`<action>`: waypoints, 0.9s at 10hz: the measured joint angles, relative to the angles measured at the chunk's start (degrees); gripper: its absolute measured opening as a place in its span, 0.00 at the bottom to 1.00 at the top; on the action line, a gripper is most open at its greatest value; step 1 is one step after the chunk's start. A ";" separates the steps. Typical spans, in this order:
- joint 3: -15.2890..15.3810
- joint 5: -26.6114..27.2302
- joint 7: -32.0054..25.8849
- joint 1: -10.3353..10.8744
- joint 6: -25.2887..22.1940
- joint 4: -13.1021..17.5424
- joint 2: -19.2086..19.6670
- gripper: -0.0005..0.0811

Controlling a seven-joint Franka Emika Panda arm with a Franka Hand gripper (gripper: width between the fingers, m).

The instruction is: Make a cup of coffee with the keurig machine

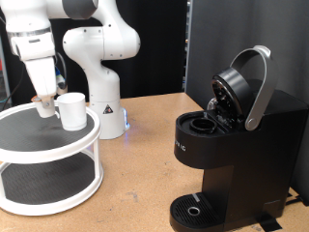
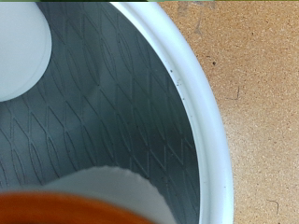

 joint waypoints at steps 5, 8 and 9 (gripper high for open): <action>0.04 10.52 0.15 2.16 -0.47 0.34 -0.40 0.57; 1.12 20.39 4.00 5.47 -2.03 3.01 -1.50 0.57; 2.66 20.72 7.34 5.79 -2.03 3.88 -1.51 0.57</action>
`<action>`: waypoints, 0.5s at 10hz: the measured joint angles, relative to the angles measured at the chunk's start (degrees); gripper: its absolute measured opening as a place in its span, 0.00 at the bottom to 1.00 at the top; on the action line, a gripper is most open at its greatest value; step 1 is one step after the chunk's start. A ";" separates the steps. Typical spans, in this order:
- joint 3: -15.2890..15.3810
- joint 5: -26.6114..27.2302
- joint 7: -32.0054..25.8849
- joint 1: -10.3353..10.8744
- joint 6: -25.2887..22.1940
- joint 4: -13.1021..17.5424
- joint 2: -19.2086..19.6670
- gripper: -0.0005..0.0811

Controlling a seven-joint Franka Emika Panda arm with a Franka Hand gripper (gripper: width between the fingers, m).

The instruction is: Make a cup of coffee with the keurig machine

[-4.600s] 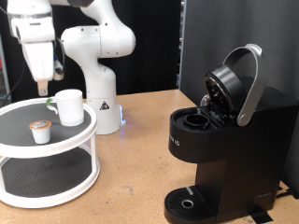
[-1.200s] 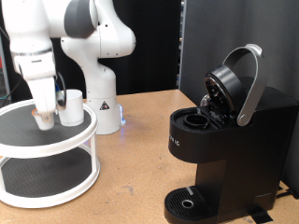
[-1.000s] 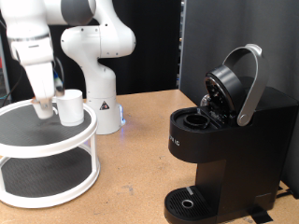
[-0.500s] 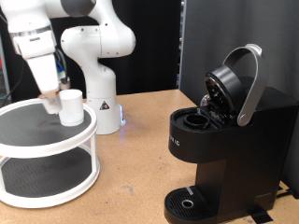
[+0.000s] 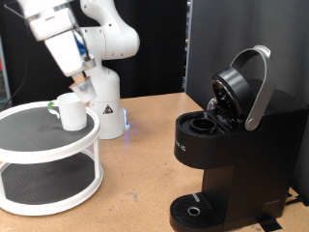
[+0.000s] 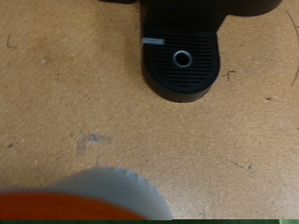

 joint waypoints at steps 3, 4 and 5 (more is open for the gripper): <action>1.00 0.99 1.93 0.00 0.37 0.07 0.07 0.57; 1.31 2.77 2.87 0.45 1.76 -0.29 0.17 0.57; 2.28 5.15 4.75 1.29 4.13 -0.41 0.66 0.57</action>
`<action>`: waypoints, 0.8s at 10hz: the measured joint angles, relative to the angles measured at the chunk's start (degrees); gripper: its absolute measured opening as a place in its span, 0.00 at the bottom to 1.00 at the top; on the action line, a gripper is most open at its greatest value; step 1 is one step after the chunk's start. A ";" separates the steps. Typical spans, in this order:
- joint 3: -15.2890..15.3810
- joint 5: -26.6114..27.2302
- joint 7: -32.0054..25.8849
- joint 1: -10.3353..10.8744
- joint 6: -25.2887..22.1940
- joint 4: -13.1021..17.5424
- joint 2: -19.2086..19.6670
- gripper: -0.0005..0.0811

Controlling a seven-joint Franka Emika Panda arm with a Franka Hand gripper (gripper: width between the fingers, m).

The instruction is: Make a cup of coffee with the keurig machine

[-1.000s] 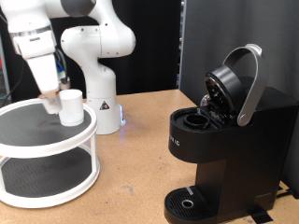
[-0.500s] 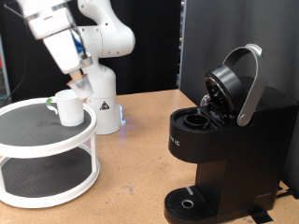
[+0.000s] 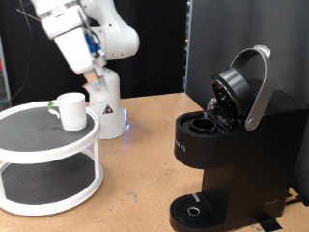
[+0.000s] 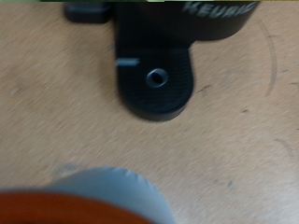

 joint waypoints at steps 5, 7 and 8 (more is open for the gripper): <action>3.09 6.13 2.22 6.33 -0.42 4.70 4.79 0.57; 4.07 6.13 2.34 7.61 -1.28 7.73 7.78 0.57; 4.00 6.13 2.34 7.56 -1.28 7.59 7.74 0.57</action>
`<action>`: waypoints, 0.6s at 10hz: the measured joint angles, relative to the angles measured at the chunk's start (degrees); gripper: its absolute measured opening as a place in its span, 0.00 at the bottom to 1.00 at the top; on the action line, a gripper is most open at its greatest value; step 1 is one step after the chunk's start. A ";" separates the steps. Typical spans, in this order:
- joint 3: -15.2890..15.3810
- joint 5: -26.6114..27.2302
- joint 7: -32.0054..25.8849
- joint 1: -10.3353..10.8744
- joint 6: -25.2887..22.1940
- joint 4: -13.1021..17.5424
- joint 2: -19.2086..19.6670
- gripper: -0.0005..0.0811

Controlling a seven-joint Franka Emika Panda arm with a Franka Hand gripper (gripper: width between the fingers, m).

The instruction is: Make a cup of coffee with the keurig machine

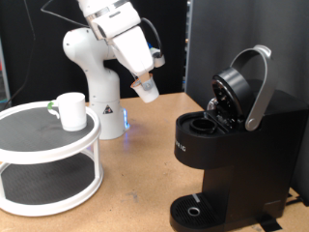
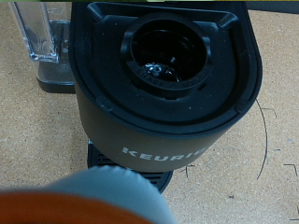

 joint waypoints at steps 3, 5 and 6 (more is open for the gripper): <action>-0.02 0.01 -1.57 0.30 -2.20 0.26 0.23 0.57; 0.68 0.19 -1.16 1.29 -2.86 1.83 1.97 0.57; 1.07 1.12 -1.05 1.76 -2.57 2.91 3.30 0.57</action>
